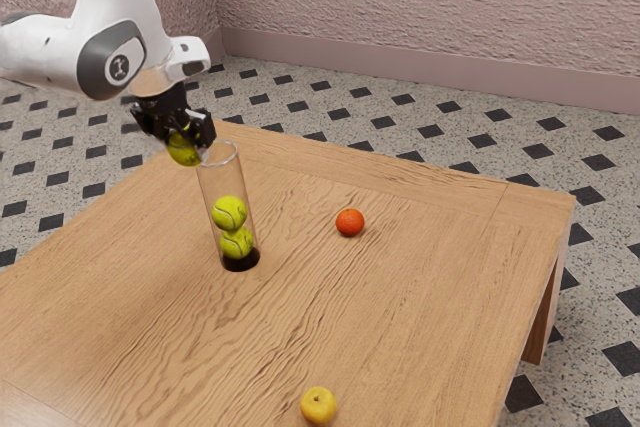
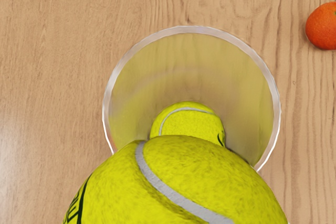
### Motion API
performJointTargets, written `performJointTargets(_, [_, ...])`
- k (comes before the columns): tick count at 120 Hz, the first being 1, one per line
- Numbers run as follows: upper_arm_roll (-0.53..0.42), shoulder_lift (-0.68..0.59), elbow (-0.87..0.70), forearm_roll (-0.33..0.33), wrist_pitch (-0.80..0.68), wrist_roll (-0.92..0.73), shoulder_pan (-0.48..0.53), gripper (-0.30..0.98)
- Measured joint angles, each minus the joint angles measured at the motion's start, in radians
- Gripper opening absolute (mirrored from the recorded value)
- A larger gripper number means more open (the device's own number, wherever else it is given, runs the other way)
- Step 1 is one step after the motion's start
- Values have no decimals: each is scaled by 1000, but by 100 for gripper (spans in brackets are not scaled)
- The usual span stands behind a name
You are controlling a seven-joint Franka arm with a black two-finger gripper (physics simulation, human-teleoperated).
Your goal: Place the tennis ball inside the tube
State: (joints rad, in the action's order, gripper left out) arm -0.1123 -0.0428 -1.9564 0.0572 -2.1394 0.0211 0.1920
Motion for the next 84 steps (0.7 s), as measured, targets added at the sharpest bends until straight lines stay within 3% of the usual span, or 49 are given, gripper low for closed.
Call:
performJointTargets(23, [-22,94,100,-14,22,14,-5,43])
performJointTargets(60, [-21,122,139,-25,42,16,9,62])
performJointTargets(84, [-32,96,195,-30,191,-10,12,66])
